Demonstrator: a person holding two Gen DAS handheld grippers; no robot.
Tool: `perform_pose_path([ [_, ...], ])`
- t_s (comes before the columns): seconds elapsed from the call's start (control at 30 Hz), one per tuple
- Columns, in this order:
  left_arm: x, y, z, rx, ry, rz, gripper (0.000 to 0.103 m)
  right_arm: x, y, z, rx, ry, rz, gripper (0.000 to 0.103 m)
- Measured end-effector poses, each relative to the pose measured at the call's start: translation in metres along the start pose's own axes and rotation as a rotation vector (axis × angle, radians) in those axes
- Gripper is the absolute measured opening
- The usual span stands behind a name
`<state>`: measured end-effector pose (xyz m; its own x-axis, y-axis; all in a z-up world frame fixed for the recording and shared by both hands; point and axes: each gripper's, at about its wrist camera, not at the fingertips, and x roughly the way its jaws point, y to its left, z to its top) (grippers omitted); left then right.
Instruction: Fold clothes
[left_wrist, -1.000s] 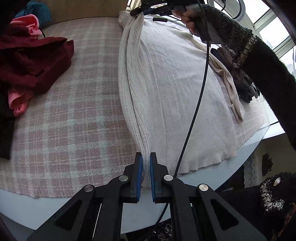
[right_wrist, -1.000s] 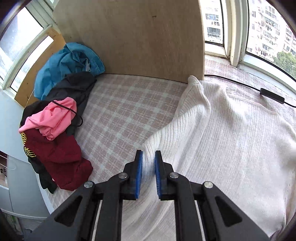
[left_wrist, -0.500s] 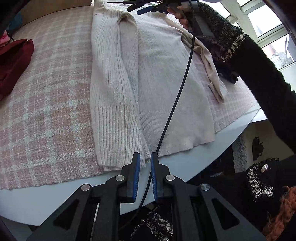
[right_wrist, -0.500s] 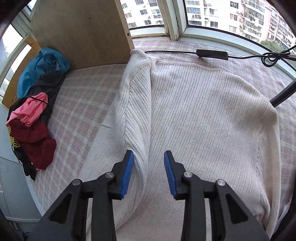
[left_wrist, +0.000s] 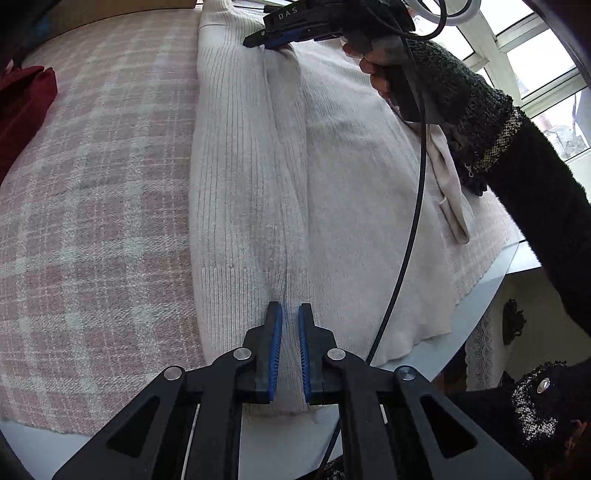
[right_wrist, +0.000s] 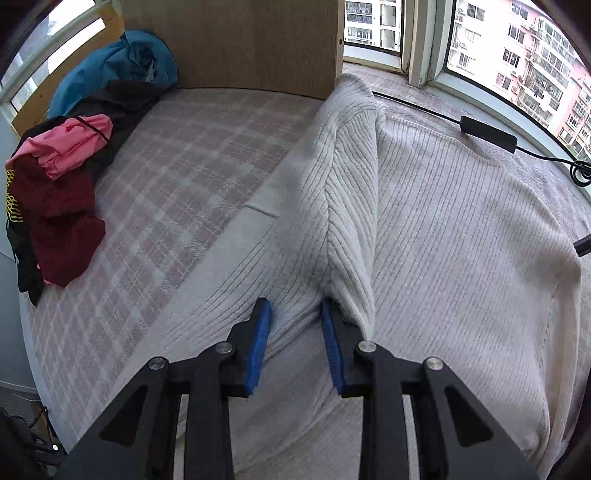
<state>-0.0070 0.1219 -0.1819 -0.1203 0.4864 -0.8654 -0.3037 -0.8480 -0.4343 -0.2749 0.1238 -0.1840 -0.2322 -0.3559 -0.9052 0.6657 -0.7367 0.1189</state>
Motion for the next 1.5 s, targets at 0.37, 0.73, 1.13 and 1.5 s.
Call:
perform_pose_path([
  [0.37, -0.004, 0.006, 0.026, -0.009, -0.054, 0.013, 0.007, -0.037, 0.062, -0.038, -0.027, 0.025, 0.212, 0.025],
  [0.73, -0.006, 0.025, 0.047, -0.009, -0.090, 0.010, 0.009, -0.028, 0.084, -0.056, -0.120, 0.059, 0.188, 0.009],
  [1.13, -0.059, -0.052, 0.020, 0.155, -0.072, -0.086, 0.005, -0.174, -0.051, -0.115, 0.196, -0.145, 0.010, 0.021],
  [1.5, 0.040, -0.162, -0.011, 0.402, 0.152, -0.156, 0.009, -0.160, -0.078, -0.272, 0.387, 0.076, -0.006, 0.032],
])
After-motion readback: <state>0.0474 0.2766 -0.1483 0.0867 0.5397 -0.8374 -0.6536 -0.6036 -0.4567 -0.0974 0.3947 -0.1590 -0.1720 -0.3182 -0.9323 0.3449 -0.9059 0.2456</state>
